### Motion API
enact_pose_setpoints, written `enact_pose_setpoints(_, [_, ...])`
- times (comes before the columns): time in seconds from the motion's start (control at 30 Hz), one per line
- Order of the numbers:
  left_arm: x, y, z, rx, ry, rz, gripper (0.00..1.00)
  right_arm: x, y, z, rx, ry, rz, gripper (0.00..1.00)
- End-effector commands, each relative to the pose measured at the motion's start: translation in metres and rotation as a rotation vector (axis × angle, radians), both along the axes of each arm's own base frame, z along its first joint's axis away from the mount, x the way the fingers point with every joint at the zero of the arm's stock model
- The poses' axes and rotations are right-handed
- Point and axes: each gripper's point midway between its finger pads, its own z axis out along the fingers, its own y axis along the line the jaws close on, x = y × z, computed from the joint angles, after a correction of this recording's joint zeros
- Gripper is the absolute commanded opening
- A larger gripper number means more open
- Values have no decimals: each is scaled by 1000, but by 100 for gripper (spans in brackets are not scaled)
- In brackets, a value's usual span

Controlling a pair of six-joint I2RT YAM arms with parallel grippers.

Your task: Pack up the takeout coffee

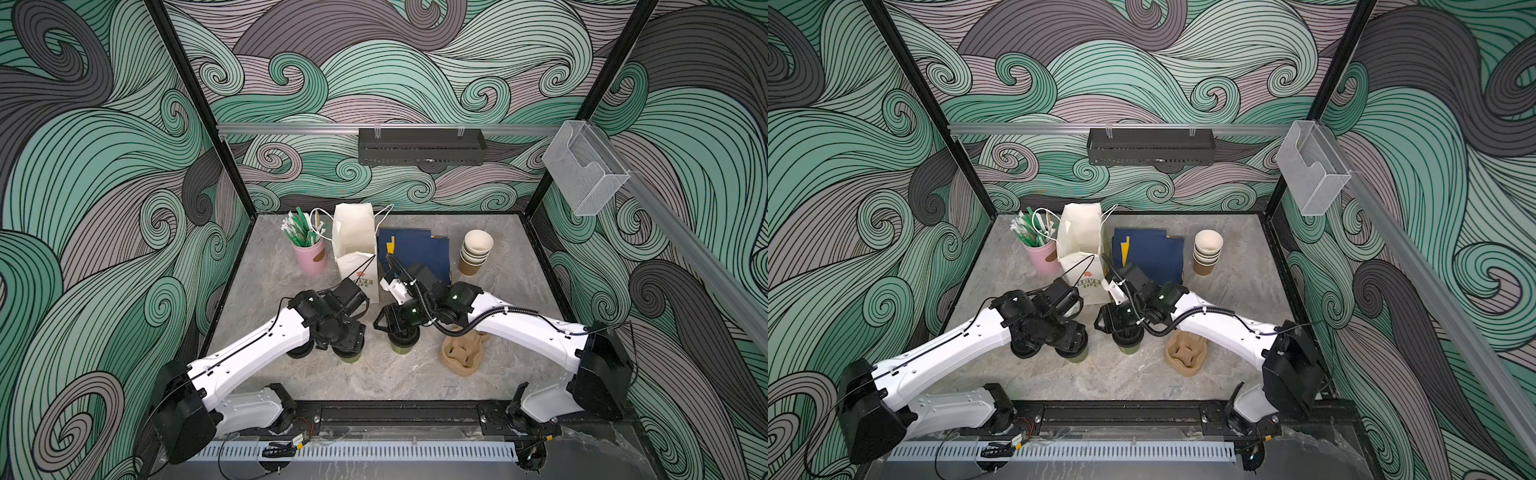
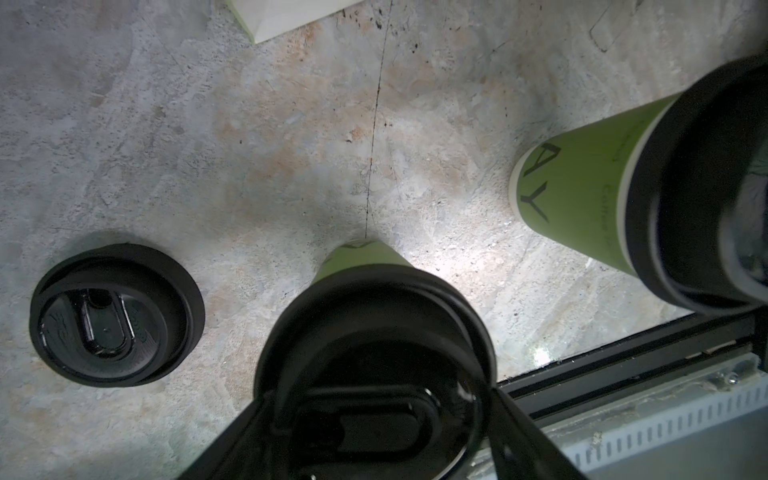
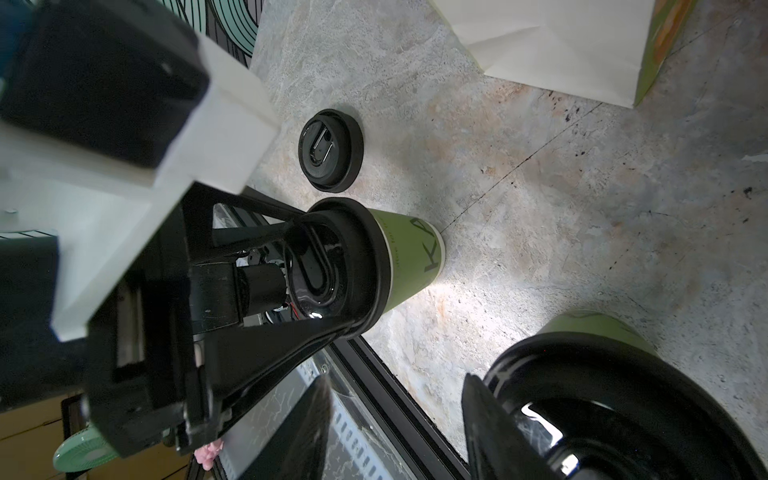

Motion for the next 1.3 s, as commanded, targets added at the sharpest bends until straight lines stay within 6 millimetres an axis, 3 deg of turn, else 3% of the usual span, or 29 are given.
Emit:
enact_pose_setpoints(0.0, [5, 1, 5, -14, -37, 17, 76, 4, 9, 7, 27, 0, 2, 52])
enact_pose_setpoints(0.27, [7, 2, 9, -37, -68, 38, 79, 4, 17, 3, 27, 4, 16, 55])
enact_pose_setpoints(0.6, [5, 1, 4, -65, -78, 36, 75, 7, 37, -1, 39, 13, 37, 54])
enact_pose_setpoints(1.27, [4, -2, 3, -86, -79, 31, 75, 0, 57, -33, -9, 58, 60, 52])
